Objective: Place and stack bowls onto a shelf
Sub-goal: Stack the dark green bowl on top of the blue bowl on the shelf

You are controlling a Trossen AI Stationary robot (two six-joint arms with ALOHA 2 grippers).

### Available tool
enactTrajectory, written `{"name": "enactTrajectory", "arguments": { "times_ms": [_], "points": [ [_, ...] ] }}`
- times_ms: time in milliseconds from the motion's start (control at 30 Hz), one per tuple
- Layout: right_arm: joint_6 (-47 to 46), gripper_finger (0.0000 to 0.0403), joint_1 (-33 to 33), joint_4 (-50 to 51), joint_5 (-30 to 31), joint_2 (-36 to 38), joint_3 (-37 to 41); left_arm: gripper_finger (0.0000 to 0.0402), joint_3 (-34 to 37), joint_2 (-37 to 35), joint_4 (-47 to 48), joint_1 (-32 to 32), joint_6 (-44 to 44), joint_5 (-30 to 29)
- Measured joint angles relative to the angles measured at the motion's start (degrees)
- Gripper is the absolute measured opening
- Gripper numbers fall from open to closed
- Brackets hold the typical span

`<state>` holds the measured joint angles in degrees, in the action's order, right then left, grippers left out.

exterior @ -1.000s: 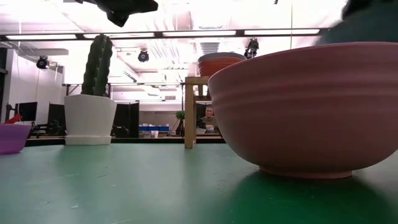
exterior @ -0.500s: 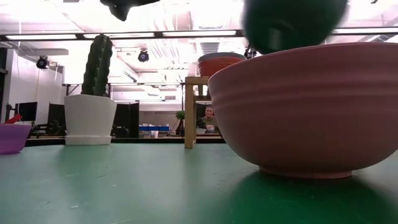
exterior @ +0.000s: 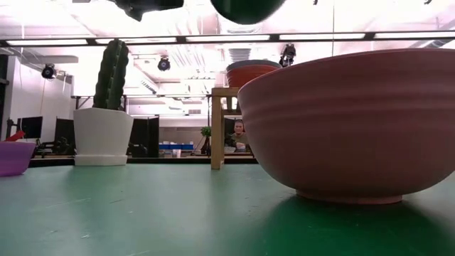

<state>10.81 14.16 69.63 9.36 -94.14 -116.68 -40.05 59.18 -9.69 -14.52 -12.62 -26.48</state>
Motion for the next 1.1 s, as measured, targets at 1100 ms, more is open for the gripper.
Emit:
{"name": "enactTrajectory", "arguments": {
  "times_ms": [1100],
  "points": [
    [20.64,0.0009,-30.48,18.31,3.00,-9.84,-17.93,0.0000,0.00,-0.02,0.85,0.00,-0.39,0.00]
  ]
}}
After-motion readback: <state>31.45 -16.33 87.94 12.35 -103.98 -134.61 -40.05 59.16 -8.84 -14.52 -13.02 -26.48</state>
